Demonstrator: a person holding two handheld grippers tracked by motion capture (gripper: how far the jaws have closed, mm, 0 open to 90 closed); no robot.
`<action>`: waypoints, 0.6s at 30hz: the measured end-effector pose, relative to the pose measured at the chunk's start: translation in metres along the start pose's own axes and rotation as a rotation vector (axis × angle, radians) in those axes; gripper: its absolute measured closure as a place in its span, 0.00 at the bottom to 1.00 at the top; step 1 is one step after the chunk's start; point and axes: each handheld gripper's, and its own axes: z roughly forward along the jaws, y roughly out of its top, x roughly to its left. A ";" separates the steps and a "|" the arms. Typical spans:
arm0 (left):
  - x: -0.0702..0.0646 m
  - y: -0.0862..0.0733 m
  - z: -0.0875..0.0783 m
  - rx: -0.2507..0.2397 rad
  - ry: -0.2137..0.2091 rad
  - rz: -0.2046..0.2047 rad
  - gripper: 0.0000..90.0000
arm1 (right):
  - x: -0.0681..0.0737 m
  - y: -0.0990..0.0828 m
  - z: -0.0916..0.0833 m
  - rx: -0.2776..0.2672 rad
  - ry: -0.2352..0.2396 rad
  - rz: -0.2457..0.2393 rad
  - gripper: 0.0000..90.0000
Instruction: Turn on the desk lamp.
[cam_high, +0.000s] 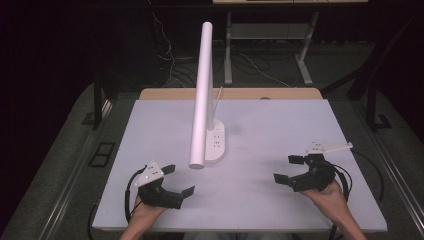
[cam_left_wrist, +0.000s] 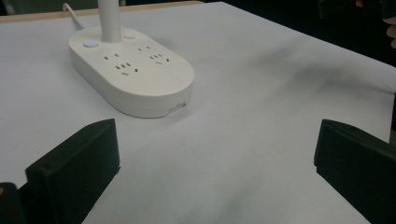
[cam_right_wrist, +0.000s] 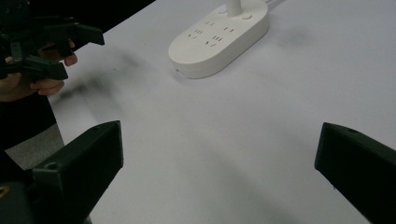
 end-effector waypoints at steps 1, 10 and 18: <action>0.000 0.000 0.000 0.000 0.000 0.000 0.00 | 0.000 0.002 0.001 0.002 -0.001 0.000 0.00; 0.000 0.000 0.000 -0.001 -0.003 -0.003 0.00 | -0.002 0.019 0.003 -0.001 0.006 -0.010 0.00; 0.001 0.000 0.000 0.000 -0.005 -0.002 0.00 | -0.006 0.030 0.009 0.007 0.009 -0.017 0.00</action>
